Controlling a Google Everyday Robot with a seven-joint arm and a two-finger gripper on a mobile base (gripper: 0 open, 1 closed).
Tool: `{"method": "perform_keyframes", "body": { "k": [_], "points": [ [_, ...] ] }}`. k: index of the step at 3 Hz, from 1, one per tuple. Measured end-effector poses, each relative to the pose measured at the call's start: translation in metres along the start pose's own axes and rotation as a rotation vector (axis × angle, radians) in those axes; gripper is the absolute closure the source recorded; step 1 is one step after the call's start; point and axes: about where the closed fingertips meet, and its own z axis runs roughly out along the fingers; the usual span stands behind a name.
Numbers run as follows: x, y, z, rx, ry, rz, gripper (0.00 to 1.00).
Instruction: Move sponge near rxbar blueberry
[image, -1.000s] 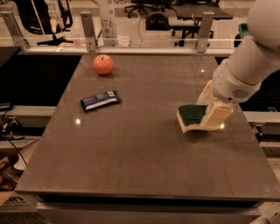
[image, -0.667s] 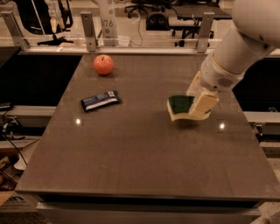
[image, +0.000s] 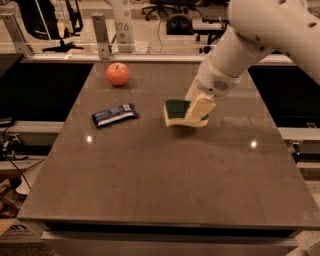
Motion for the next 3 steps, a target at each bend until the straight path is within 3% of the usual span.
{"method": "perform_keyframes", "body": {
  "k": [2,3],
  "points": [
    [-0.068,0.011,0.033,-0.041,-0.056,-0.025,1.0],
    [-0.091,0.007,0.042,-0.036,-0.064,-0.023,0.84]
  ]
}}
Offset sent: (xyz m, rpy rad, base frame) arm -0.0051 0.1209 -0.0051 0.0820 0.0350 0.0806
